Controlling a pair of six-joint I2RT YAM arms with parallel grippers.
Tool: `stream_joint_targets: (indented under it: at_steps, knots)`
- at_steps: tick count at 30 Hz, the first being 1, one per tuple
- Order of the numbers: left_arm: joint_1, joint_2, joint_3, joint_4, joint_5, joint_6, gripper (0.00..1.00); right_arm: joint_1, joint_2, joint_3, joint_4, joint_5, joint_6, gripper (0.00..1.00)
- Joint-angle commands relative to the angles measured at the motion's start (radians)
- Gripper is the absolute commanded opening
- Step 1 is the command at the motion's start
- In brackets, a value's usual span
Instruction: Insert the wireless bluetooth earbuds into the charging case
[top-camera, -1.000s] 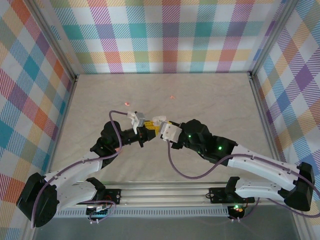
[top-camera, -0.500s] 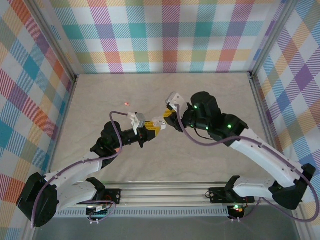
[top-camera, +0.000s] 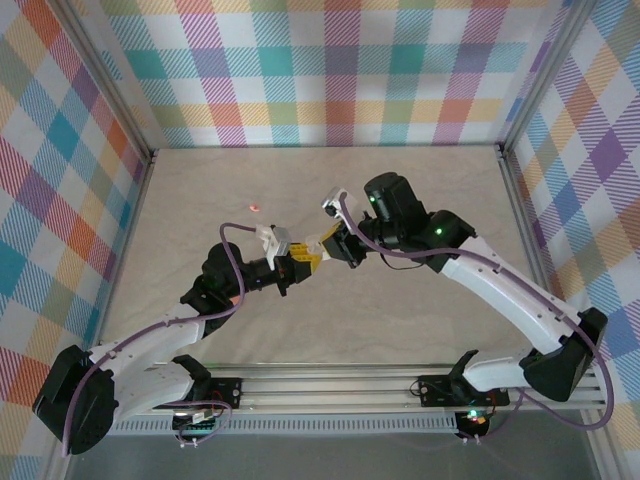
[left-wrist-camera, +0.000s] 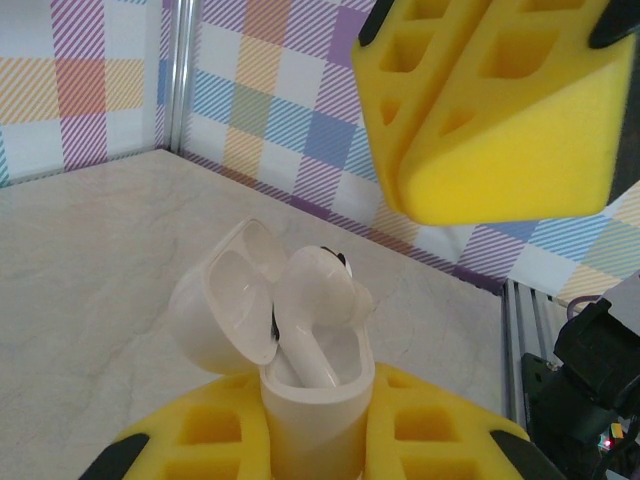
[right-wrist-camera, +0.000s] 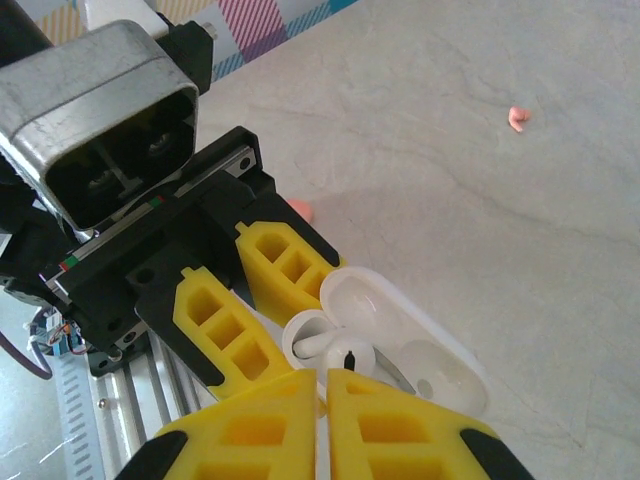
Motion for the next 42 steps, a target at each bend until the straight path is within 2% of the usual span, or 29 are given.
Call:
stream_joint_targets:
  at_steps: [1, 10, 42]
  knots:
    - [0.005, -0.010, -0.008, 0.030, 0.024, 0.021, 0.00, -0.008, 0.021, 0.031, -0.028, -0.051, 0.008, 0.10]
    - [0.006, -0.016, -0.001, 0.015, 0.023, 0.024, 0.00, -0.009, 0.027, 0.023, -0.025, -0.078, -0.008, 0.09]
    - [0.005, -0.043, -0.015, 0.003, 0.017, 0.021, 0.00, -0.021, 0.122, 0.103, -0.046, -0.318, 0.004, 0.03]
